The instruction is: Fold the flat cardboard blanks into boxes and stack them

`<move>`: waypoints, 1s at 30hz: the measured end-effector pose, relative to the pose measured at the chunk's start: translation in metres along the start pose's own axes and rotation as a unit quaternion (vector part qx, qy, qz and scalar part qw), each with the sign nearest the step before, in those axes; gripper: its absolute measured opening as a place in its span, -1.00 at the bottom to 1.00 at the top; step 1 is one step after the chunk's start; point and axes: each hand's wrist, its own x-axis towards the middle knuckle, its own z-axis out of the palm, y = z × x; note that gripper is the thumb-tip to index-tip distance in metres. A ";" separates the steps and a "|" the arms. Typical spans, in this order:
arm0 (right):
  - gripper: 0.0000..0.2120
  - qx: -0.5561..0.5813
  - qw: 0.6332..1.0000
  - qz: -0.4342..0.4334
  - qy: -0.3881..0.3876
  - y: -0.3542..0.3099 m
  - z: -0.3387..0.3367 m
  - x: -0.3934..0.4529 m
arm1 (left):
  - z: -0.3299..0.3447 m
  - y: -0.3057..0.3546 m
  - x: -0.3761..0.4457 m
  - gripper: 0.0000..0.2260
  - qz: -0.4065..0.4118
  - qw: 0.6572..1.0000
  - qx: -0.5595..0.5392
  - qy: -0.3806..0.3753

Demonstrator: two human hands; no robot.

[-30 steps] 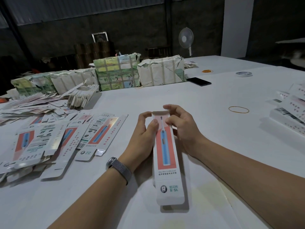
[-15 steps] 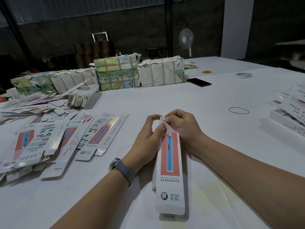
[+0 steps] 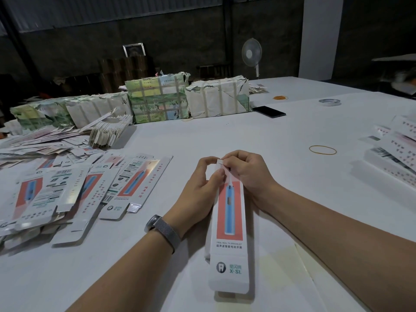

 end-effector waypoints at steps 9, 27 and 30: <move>-0.76 -0.027 1.000 -0.003 -0.003 0.000 -0.002 0.000 | -0.001 -0.001 0.000 -0.88 -0.005 1.000 0.000 -0.012; -0.79 -0.001 1.000 0.013 0.012 -0.003 0.002 0.004 | -0.002 -0.004 0.002 -0.80 0.009 1.000 -0.015 -0.015; -0.79 0.000 1.000 0.010 0.009 -0.003 0.002 0.003 | -0.002 -0.004 0.002 -0.75 0.004 1.000 -0.007 -0.018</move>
